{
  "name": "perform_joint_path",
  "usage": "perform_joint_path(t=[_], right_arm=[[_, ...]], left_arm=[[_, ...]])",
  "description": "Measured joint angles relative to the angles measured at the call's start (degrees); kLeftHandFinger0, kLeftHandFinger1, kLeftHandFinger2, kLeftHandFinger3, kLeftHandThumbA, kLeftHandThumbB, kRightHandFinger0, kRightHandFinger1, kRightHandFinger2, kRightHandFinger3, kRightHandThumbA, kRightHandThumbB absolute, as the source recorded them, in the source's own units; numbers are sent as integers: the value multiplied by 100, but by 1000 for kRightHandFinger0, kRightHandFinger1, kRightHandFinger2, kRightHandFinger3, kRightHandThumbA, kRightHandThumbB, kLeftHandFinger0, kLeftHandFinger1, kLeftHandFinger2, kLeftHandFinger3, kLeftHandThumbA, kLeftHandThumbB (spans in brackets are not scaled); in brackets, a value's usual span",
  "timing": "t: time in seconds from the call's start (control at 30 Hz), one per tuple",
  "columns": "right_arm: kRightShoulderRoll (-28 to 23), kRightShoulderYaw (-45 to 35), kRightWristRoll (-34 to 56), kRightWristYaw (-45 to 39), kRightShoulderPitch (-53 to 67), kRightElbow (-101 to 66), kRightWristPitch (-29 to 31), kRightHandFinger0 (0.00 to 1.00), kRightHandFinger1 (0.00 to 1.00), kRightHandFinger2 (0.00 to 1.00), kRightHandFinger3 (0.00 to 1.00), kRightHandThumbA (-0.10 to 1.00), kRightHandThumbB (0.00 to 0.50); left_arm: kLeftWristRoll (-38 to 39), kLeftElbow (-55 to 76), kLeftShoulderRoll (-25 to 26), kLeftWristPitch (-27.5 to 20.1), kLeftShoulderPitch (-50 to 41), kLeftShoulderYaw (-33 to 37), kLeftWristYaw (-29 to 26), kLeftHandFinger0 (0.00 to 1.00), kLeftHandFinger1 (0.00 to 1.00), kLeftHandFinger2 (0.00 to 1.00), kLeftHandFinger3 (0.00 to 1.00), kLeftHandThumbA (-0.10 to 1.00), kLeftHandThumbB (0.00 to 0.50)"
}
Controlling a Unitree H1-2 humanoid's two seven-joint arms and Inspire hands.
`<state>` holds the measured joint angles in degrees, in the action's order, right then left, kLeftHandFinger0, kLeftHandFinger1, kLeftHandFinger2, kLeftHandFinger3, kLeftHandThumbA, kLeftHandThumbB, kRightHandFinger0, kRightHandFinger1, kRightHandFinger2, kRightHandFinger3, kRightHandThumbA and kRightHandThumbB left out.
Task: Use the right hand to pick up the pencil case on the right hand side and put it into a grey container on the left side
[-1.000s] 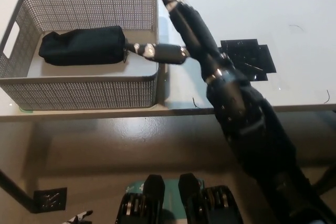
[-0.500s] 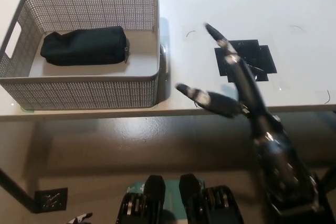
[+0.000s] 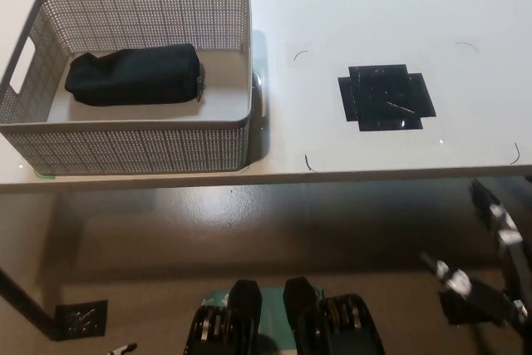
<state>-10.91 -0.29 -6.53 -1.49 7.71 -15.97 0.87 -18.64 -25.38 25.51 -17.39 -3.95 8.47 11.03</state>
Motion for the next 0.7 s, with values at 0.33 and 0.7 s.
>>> perform_joint_path(t=[0.33,0.7], right_arm=[[-127,-300,593,-247,234,1906,596,1000,1000,1000,1000,1000,353],[-123,-309,712,-400,-524,4806,1081,1000,1000,1000,1000,1000,343]], left_arm=[[31,-311,-166,-283,-8,-332,-328,1000,1000,1000,1000,1000,341],[132,-376,-336,-307,9,-475,-425,1000,1000,1000,1000,1000,305]])
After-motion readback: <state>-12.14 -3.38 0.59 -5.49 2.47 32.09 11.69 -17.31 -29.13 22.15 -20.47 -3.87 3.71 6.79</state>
